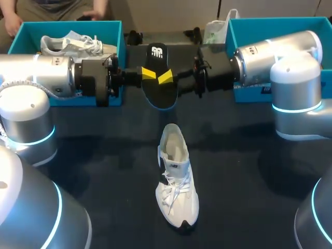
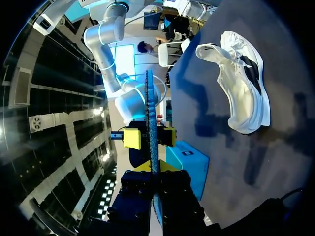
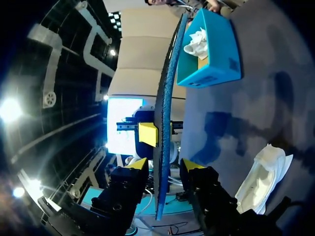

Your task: Take the shoe out of the shoebox, open the shoe tongue, remove and reinsert the insole, then place the shoe into the shoebox

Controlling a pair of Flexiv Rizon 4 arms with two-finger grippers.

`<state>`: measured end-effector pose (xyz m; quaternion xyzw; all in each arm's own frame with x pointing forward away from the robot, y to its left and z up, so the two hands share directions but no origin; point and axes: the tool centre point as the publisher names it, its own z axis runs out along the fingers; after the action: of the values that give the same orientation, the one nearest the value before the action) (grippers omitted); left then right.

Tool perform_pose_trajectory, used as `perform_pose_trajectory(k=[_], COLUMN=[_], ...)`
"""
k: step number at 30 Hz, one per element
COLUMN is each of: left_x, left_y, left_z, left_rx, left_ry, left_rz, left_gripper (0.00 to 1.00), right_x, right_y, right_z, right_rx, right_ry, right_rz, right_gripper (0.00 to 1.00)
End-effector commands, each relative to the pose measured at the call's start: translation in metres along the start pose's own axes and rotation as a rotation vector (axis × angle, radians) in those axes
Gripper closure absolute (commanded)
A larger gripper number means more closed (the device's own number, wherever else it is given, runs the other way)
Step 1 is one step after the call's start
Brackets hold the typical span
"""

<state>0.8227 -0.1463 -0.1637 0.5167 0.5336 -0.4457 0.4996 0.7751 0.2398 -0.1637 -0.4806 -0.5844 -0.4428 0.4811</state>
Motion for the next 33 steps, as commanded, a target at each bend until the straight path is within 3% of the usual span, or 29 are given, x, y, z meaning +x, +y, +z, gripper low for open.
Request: perform_pose_trajectory(k=[1,13,18,22,23,24,25,33], left_x=[0.001,0.001,0.001,0.001,0.001,0.001,-0.001,-0.006], left_y=[0.0,0.0,0.0,0.0,0.0,0.0,-0.001,-0.013], left_z=[0.002,0.002,0.002,0.002,0.002,0.002,-0.001,-0.036], left_rx=[-0.002,-0.002,-0.002,-0.002,-0.002,-0.002,-0.002,0.013], left_ry=[0.0,0.0,0.0,0.0,0.0,0.0,0.005,0.047], left_rz=[0.002,0.002,0.002,0.002,0.002,0.002,-0.012,-0.14], left_gripper=[1.0,1.0,1.0,1.0,0.89,0.54,0.0,0.0], right_x=[0.002,0.005,0.004,0.002,0.002,0.001,0.0,-0.004], right_y=[-0.003,0.0,0.0,0.0,0.0,-0.001,-0.001,-0.002], right_z=[0.002,0.008,0.009,0.009,0.009,0.009,0.008,-0.005], right_rx=[-0.008,-0.002,-0.005,-0.009,-0.01,-0.012,-0.018,-0.049], right_ry=[-0.007,-0.012,-0.011,-0.011,-0.01,-0.01,-0.011,-0.031], right_rz=[0.002,0.015,0.02,0.021,0.021,0.02,0.016,-0.05], right_gripper=[0.62,0.74,1.0,1.0,1.0,1.0,1.0,1.0])
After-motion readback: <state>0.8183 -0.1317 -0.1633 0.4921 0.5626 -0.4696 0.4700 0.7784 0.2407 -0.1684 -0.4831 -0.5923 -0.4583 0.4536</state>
